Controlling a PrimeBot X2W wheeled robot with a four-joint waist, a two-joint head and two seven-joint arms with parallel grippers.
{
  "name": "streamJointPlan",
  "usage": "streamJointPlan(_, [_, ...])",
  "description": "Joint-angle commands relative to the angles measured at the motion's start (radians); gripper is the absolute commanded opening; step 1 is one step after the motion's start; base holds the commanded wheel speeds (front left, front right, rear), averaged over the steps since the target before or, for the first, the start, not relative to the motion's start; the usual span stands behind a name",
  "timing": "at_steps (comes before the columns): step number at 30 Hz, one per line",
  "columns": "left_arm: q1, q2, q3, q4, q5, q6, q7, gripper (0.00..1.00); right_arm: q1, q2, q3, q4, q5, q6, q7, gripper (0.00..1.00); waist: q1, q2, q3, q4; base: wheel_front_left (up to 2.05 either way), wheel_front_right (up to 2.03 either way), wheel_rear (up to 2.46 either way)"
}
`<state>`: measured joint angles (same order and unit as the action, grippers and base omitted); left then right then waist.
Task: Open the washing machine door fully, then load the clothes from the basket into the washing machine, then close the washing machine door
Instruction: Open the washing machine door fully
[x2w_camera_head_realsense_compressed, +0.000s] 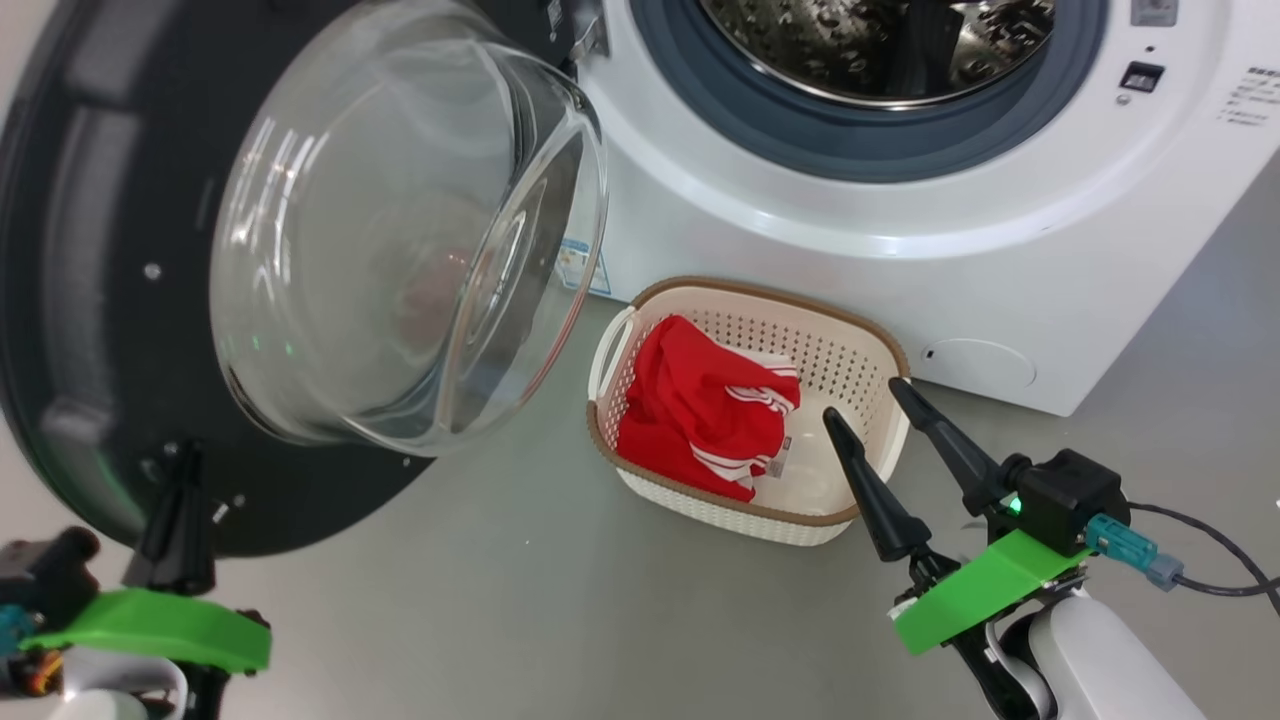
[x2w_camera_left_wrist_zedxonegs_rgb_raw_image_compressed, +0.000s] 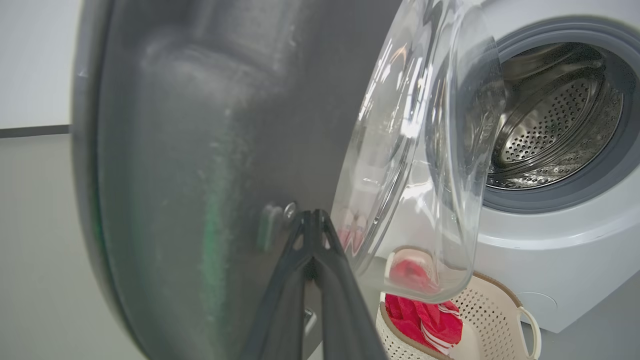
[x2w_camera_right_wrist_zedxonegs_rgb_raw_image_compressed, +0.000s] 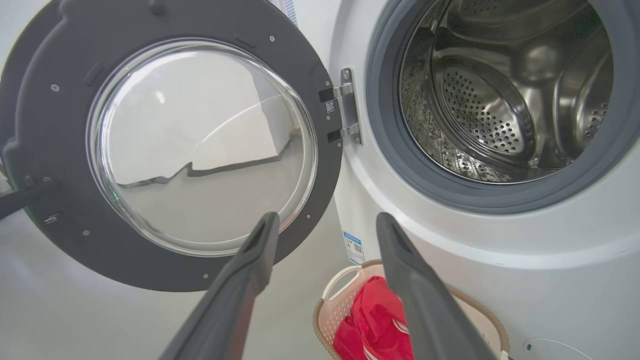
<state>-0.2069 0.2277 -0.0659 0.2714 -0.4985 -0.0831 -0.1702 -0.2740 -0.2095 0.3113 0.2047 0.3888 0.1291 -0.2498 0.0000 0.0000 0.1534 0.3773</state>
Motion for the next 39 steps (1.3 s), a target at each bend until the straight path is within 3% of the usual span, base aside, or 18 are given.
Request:
streamJointPlan(1, [-0.054,0.057,0.056,-0.003,-0.017,0.007,-0.012,0.00,-0.028,0.002,0.022,-0.026,-0.007,0.002,-0.012,1.00,0.0000,0.0000,0.015,0.013,0.00,0.00,0.00])
streamJointPlan(18, [-0.249,0.134,0.004,0.261,-0.001,-0.032,-0.034,0.00,-0.069,0.007,0.030,-0.015,-0.005,0.002,-0.012,1.00,0.0000,0.0000,0.065,0.065,0.00,0.00,0.00])
streamJointPlan(28, [-0.363,0.142,-0.052,0.425,-0.002,-0.044,-0.069,0.00,-0.083,0.005,0.038,-0.009,-0.004,0.002,-0.012,1.00,0.0000,0.0000,0.078,0.077,0.00,0.00,0.00])
streamJointPlan(39, [-0.413,0.153,-0.082,0.514,-0.015,-0.047,-0.089,0.00,-0.083,0.010,0.042,-0.004,0.002,0.002,-0.012,1.00,0.0000,0.0000,0.074,0.069,0.00,0.00,0.00])
